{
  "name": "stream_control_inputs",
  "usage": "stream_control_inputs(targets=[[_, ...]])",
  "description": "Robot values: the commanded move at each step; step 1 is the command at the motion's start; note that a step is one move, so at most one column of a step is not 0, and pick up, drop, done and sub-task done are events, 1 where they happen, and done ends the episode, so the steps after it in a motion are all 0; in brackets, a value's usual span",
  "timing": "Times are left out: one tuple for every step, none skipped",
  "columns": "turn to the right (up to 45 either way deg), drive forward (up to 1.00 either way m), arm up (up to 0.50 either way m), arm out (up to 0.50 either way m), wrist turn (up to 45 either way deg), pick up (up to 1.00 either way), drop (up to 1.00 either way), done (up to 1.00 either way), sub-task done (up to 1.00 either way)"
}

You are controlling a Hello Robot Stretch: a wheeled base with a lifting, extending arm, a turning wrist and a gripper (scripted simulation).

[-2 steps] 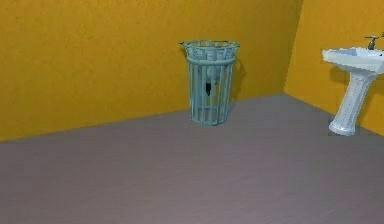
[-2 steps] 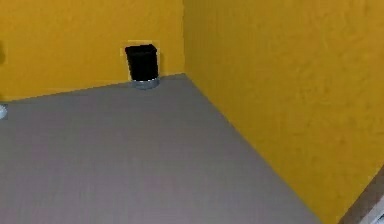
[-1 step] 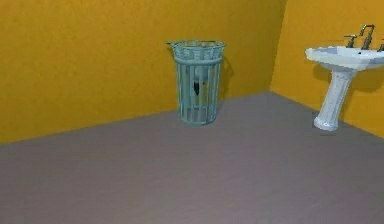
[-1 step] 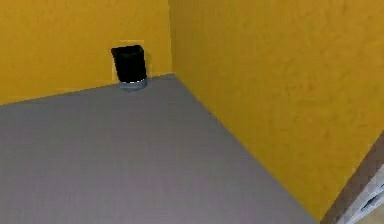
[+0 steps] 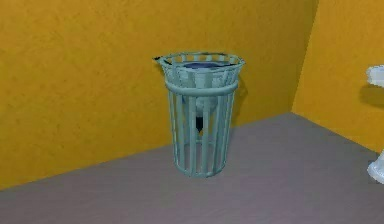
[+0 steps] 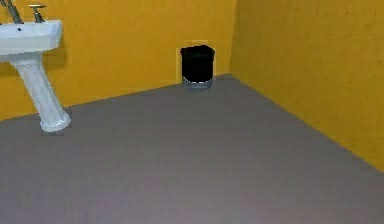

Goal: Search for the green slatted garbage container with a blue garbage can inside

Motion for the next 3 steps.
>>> stream_control_inputs(targets=[[3.0,0.00,0.00,0.00,0.0,0.00,0.00,0.00,0.00],[0.0,0.50,0.00,0.00,0.0,0.00,0.00,0.00,0.00],[0.0,0.00,0.00,0.00,0.0,0.00,0.00,1.00,0.00]])
